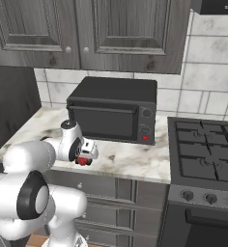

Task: Take the steak from the fridge and place it on the digital scale on the counter by the fridge. Wait a few seconds for a reading, then move it to the plate on the dining counter.

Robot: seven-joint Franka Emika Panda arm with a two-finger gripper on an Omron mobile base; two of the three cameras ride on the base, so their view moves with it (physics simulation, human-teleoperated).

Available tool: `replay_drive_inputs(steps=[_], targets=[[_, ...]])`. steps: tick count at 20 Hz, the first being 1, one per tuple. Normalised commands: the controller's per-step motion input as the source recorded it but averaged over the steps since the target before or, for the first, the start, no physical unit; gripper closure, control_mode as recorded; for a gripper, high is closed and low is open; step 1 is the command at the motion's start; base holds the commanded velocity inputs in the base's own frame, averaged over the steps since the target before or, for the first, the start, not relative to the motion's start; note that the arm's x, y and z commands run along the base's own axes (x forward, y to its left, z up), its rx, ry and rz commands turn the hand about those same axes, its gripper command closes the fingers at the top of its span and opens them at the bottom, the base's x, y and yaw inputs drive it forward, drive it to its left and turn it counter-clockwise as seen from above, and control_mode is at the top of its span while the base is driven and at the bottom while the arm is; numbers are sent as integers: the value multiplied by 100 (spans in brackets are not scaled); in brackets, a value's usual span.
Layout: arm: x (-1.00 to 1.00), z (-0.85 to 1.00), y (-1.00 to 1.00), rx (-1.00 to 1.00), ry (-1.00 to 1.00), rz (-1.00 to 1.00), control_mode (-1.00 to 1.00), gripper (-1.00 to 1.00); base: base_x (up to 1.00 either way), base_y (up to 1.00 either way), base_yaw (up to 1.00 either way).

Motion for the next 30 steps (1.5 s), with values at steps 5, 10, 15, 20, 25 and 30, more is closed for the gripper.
replay_drive_inputs(steps=[5,10,15,20,25,30], targets=[[20,-14,5,3,0,0,-100,-100,0,0,0],[1,-14,0,2,0,0,-100,-100,0,0,0],[2,-1,0,2,0,0,-100,-100,0,0,0],[16,0,0,0,-2,0,-100,-100,0,0,0],[24,0,0,0,0,0,-100,-100,0,0,0],[0,0,0,0,0,0,-100,-100,0,0,0]])
